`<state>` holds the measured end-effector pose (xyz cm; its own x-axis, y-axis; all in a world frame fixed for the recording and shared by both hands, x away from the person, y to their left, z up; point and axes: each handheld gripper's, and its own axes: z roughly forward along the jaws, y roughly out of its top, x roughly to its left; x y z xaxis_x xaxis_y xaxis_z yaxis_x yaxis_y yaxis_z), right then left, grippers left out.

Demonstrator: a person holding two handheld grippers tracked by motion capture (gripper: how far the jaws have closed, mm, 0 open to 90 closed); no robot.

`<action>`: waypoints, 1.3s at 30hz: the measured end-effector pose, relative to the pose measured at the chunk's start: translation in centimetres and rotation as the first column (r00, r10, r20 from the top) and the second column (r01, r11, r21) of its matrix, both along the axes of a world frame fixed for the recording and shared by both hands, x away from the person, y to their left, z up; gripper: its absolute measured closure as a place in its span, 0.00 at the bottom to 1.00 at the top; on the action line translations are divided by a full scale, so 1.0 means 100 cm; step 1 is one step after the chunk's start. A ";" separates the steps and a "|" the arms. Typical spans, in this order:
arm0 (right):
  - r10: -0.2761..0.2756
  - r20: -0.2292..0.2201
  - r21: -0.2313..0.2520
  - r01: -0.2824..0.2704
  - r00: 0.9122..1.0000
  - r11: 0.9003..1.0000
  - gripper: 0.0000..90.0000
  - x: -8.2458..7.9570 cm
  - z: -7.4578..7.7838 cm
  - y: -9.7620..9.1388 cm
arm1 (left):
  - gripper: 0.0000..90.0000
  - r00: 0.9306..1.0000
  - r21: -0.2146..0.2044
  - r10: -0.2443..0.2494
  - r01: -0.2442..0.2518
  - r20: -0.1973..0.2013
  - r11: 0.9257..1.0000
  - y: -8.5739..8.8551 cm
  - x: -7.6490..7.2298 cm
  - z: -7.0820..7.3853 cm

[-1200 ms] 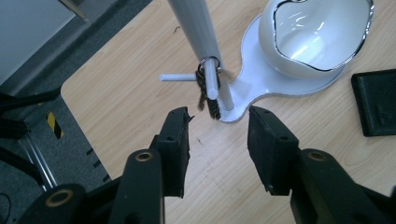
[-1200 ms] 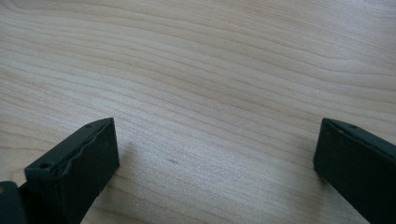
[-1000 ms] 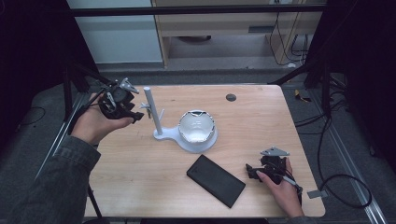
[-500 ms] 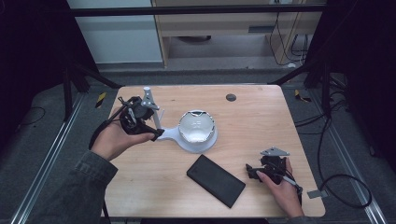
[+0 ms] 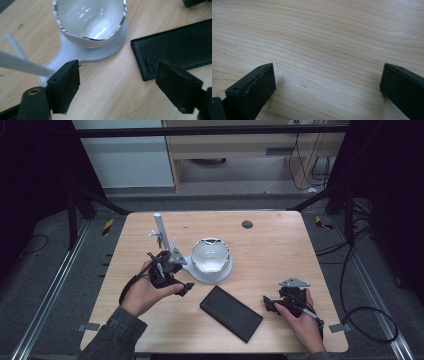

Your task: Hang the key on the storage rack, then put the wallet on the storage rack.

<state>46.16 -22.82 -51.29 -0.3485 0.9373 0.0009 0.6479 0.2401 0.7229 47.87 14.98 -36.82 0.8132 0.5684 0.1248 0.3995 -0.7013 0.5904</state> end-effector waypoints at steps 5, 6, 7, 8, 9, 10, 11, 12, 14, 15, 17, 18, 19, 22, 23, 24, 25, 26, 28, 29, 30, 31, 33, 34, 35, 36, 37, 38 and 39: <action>0.002 0.000 -0.001 -0.002 1.000 1.000 0.01 0.000 0.000 0.000 | 0.39 0.999 -0.014 -0.026 0.026 -0.019 1.000 -0.007 -0.006 -0.026; 0.003 0.000 -0.001 -0.003 1.000 1.000 0.01 0.000 0.000 0.000 | 0.42 0.999 -0.018 -0.030 0.029 -0.020 0.999 -0.008 -0.007 -0.031; 0.003 0.000 -0.001 -0.003 1.000 1.000 0.01 0.000 0.000 0.000 | 0.47 0.999 -0.025 -0.033 0.033 -0.023 0.999 -0.008 -0.007 -0.036; 0.003 0.001 -0.002 -0.003 1.000 1.000 0.01 0.000 0.000 0.000 | 0.50 0.999 -0.024 -0.035 0.035 -0.027 0.999 -0.008 -0.008 -0.040; 0.002 0.000 -0.001 -0.002 1.000 1.000 0.01 0.000 0.000 0.000 | 0.54 0.999 -0.032 -0.039 0.038 -0.030 0.999 -0.008 -0.010 -0.044; 0.002 -0.001 0.000 -0.002 1.000 1.000 0.01 0.000 0.000 0.000 | 0.59 0.999 -0.045 -0.039 0.038 -0.033 0.998 -0.008 -0.011 -0.048; 0.002 0.000 -0.001 -0.002 1.000 1.000 0.01 0.000 0.000 0.000 | 0.62 0.999 -0.053 -0.038 0.037 -0.034 0.998 -0.007 -0.013 -0.053; 0.004 0.000 -0.001 -0.004 1.000 1.000 0.01 0.000 0.000 0.000 | 0.68 0.999 -0.051 -0.042 0.041 -0.034 0.998 -0.007 -0.014 -0.056; 0.002 0.000 -0.002 -0.002 1.000 1.000 0.01 0.000 0.000 0.000 | 0.76 0.999 -0.054 -0.044 0.042 -0.031 0.998 -0.007 -0.017 -0.062; 0.003 0.000 0.000 -0.003 1.000 1.000 0.01 0.000 0.000 0.000 | 0.80 0.998 -0.054 -0.050 0.048 -0.031 0.997 -0.007 -0.017 -0.064; 0.003 0.000 0.000 -0.003 1.000 1.000 0.01 0.000 0.000 0.000 | 0.87 0.998 -0.065 -0.051 0.050 -0.026 0.997 -0.007 -0.019 -0.070; 0.004 0.000 -0.001 -0.004 1.000 1.000 0.01 0.000 0.000 0.000 | 0.90 0.998 -0.073 -0.052 0.049 -0.031 0.996 -0.007 -0.020 -0.074; 0.003 0.000 0.002 -0.003 1.000 1.000 0.01 -0.001 0.000 0.000 | 0.94 0.998 -0.078 -0.050 0.047 -0.030 0.996 -0.007 -0.020 -0.077; 0.003 0.003 -0.003 -0.003 1.000 1.000 0.01 -0.001 0.000 0.000 | 0.99 0.999 -0.036 -0.049 0.048 -0.020 0.998 -0.008 -0.023 -0.083; 0.003 0.003 -0.004 -0.003 1.000 1.000 0.01 -0.001 0.000 0.000 | 0.99 0.999 -0.031 -0.047 0.047 -0.016 0.998 -0.007 -0.024 -0.084; 0.003 0.004 -0.003 -0.003 1.000 1.000 0.01 -0.001 0.000 0.000 | 0.99 0.999 -0.036 -0.041 0.041 -0.017 0.999 -0.007 -0.026 -0.085; 0.003 0.004 -0.004 -0.003 1.000 1.000 0.01 -0.001 0.000 0.000 | 1.00 0.999 -0.042 -0.040 0.040 -0.015 0.998 -0.005 -0.028 -0.085; 0.003 0.003 -0.003 -0.003 1.000 1.000 0.01 -0.001 0.000 0.000 | 1.00 0.999 -0.043 -0.037 0.037 -0.012 0.998 -0.005 -0.029 -0.087; 0.003 0.003 -0.004 -0.003 1.000 1.000 0.01 -0.001 0.000 0.000 | 1.00 1.000 -0.044 -0.030 0.030 -0.007 0.999 -0.003 -0.032 -0.090; 0.003 0.003 -0.004 -0.003 1.000 1.000 0.01 -0.001 0.000 0.000 | 1.00 0.999 -0.049 -0.031 0.031 -0.008 0.998 -0.002 -0.033 -0.091; 0.003 0.003 -0.003 -0.003 1.000 1.000 0.01 -0.001 0.000 0.000 | 1.00 0.999 -0.050 -0.037 0.036 -0.010 0.998 -0.002 -0.033 -0.093; 0.003 0.003 -0.003 -0.003 1.000 1.000 0.01 -0.001 0.000 0.000 | 1.00 0.999 -0.044 -0.035 0.034 -0.012 0.998 -0.002 -0.034 -0.094; 0.003 0.003 -0.003 -0.003 1.000 1.000 0.01 -0.001 0.000 0.000 | 1.00 0.999 -0.032 -0.036 0.036 -0.012 0.999 -0.004 -0.035 -0.098; 0.004 0.003 -0.003 -0.004 1.000 1.000 0.01 -0.001 0.000 0.000 | 1.00 0.999 -0.030 -0.036 0.036 -0.010 0.999 -0.005 -0.035 -0.099; 0.003 0.003 -0.005 -0.003 1.000 1.000 0.01 -0.001 0.000 0.000 | 1.00 0.999 -0.025 -0.041 0.040 -0.011 0.999 -0.005 -0.035 -0.099; 0.004 0.003 -0.003 -0.004 1.000 1.000 0.01 -0.001 0.000 0.000 | 1.00 0.999 -0.024 -0.042 0.042 -0.012 0.999 -0.006 -0.035 -0.100; 0.004 0.003 -0.003 -0.004 1.000 1.000 0.01 -0.001 0.000 0.000 | 1.00 0.999 -0.025 -0.042 0.042 -0.012 0.999 -0.006 -0.035 -0.101; 0.004 0.003 -0.003 -0.004 1.000 1.000 0.01 -0.001 0.000 0.000 | 1.00 0.999 -0.025 -0.045 0.044 -0.013 0.999 -0.007 -0.035 -0.101; 0.004 0.003 -0.003 -0.004 1.000 1.000 0.01 -0.001 0.000 0.000 | 1.00 0.999 -0.023 -0.047 0.047 -0.014 0.999 -0.007 -0.034 -0.102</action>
